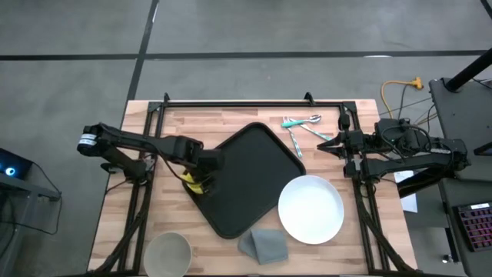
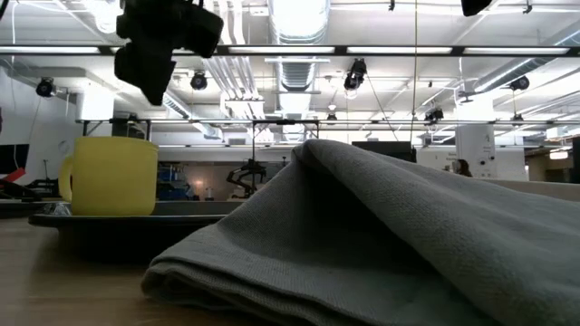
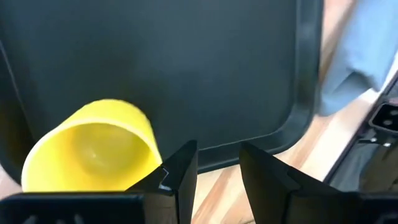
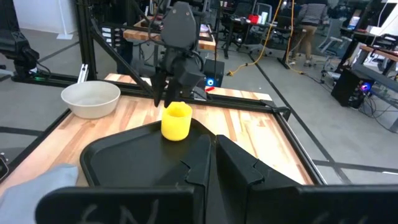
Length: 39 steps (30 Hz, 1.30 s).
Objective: Set up tray
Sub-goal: Put the white plate on the black tray below the yellow mug
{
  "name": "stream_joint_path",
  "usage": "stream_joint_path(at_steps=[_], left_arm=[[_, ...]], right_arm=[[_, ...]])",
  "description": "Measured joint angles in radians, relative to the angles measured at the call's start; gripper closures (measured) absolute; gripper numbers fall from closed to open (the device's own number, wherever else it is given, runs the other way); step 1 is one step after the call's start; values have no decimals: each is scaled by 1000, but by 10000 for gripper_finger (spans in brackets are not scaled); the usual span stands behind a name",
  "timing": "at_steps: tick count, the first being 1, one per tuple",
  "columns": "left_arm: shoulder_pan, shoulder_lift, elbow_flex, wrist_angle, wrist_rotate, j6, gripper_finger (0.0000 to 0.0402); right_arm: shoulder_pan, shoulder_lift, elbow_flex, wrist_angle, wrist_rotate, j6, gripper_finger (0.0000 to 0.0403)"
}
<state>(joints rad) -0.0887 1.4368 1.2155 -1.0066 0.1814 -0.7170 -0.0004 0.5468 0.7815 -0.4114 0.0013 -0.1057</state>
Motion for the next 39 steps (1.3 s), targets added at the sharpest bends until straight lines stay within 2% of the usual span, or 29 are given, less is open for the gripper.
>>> stream_joint_path(at_steps=[5,13,20,32,36,39], left_arm=[[0,0,-10,99,0,0,297],[0,0,-77,394,0,0,297],[-2,-7,-75,396,1,94,297],[-3,-5,-79,430,1,54,297],[-25,-5,-86,426,-1,103,297],[-54,-5,-96,463,-7,197,297]], right_arm=[[0,0,0,0,0,-1,385],[0,0,0,0,0,0,385],[0,0,0,0,0,-1,385],[0,0,0,0,0,-1,385],[0,0,0,0,0,0,385],[0,0,0,0,0,0,385]])
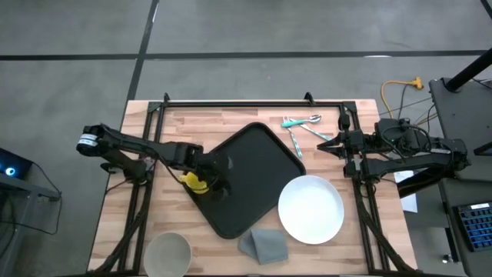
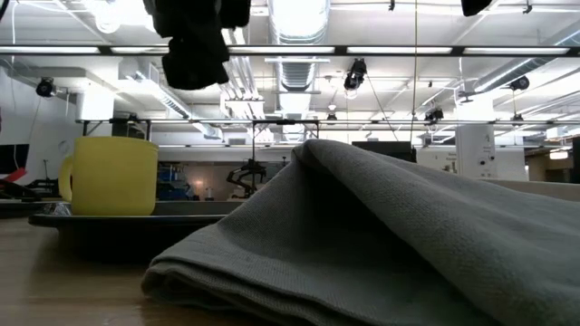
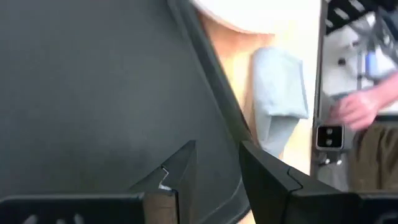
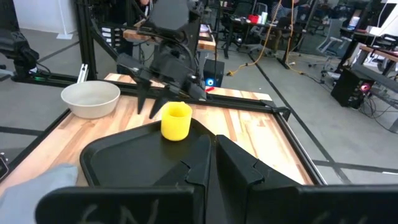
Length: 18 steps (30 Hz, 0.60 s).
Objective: Set up tray
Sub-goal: Put the white plate on the black tray below the yellow mug
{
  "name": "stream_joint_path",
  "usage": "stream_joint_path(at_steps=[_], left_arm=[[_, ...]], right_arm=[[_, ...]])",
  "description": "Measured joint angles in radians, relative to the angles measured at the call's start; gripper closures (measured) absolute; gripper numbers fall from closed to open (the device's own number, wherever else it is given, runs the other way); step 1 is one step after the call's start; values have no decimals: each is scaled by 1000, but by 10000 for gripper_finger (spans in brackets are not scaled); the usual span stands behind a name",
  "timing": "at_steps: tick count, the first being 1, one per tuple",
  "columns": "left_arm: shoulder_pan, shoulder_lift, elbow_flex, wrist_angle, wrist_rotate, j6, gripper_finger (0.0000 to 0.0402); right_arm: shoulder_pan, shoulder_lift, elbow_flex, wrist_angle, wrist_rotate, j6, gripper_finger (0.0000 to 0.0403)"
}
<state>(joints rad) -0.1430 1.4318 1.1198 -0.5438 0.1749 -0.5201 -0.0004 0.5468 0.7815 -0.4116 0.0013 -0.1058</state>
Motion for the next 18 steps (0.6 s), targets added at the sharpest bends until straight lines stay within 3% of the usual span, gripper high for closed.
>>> stream_joint_path(at_steps=[11,18], left_arm=[[-102,-120,-139,206,4,228,297],[-99,-330,-376,395,3,334,297]], right_arm=[[0,0,0,0,0,0,385],[0,0,0,0,0,-1,385]])
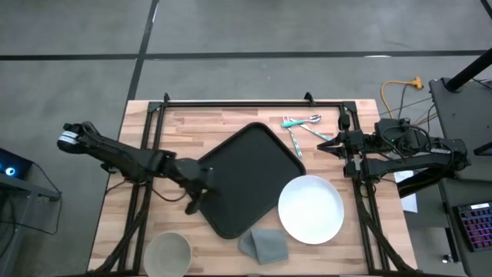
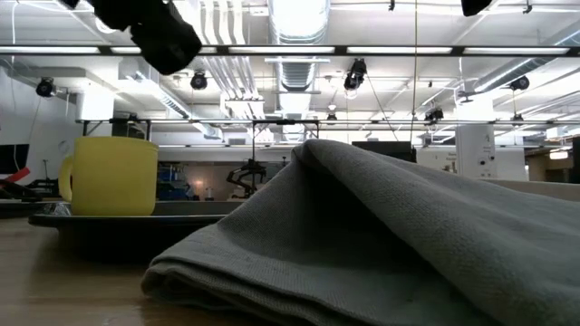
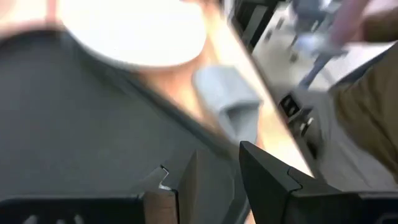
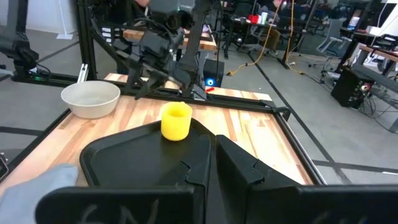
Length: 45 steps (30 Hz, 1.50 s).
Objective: Set up tray
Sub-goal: Put the white plate on the black tray below the yellow mug
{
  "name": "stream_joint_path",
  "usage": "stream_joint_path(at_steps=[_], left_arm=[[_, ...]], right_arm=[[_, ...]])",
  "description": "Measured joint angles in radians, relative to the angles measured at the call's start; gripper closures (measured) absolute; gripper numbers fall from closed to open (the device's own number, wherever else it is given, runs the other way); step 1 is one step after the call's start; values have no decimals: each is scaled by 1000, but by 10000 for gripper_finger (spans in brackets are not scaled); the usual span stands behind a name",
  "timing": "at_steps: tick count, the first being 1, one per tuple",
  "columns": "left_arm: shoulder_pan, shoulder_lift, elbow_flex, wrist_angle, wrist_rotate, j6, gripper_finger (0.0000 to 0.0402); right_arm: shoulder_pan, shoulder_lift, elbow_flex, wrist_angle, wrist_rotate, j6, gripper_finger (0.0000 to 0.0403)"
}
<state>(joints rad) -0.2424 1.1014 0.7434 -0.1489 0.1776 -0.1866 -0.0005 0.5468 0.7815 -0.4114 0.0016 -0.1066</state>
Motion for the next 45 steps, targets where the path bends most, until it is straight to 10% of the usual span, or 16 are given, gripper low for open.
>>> stream_joint_path(at_steps=[14,38,45], left_arm=[[20,-428,-392,291,5,37,297],[67,-672,-548,339,45,96,297],[67,-813,-645,358,-88,115,297]], right_arm=[[0,0,0,3,0,-110,385],[0,90,0,5,0,126,385],[0,155,0,5,0,126,385]])
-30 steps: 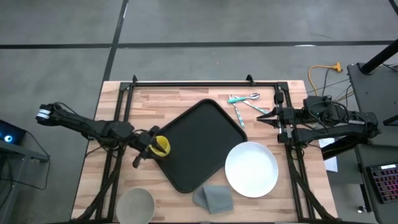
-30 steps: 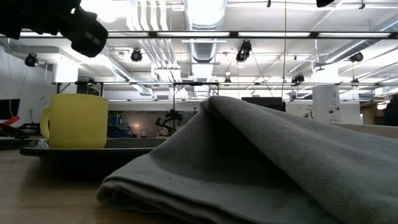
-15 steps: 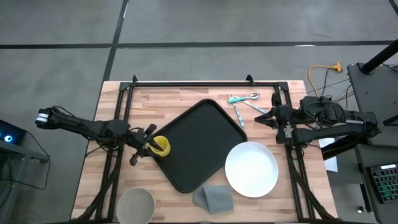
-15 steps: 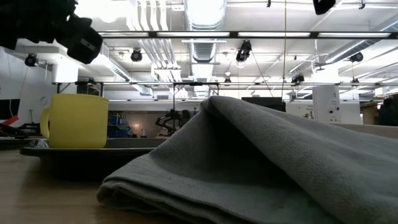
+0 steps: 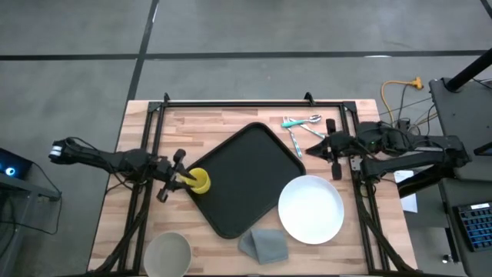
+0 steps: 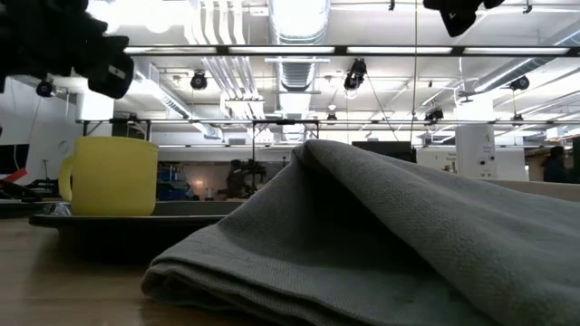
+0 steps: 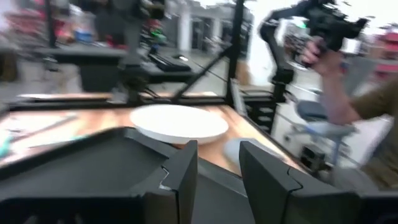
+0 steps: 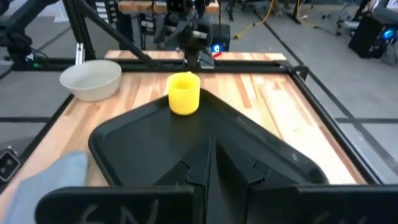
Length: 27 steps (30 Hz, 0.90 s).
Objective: Set up tray
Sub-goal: Put the white plate on the black tray below the yellow mug
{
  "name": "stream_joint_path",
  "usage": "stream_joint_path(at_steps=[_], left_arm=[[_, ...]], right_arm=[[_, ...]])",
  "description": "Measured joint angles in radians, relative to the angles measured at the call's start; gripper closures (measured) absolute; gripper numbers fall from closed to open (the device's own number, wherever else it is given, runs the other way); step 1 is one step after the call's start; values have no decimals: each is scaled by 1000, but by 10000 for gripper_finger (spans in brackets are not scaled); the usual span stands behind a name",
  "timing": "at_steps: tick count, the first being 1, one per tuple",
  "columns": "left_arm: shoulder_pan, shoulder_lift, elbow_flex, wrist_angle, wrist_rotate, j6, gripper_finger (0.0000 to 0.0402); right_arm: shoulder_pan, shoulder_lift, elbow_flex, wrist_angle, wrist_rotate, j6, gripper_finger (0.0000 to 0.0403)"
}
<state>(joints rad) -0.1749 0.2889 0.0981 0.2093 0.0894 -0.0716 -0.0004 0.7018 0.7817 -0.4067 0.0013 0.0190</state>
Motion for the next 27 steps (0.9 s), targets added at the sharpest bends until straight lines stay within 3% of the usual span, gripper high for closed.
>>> stream_joint_path(at_steps=[3,10,20,27], left_arm=[[0,-63,-44,0,-47,35,297],[0,-162,-82,-55,-48,70,297],[0,-128,-86,-55,-48,70,297],[0,-84,-87,-64,-48,70,297]], right_arm=[[0,30,0,0,0,-2,385],[0,102,0,0,0,4,385],[0,219,0,0,0,15,385],[0,310,0,-1,-1,145,385]])
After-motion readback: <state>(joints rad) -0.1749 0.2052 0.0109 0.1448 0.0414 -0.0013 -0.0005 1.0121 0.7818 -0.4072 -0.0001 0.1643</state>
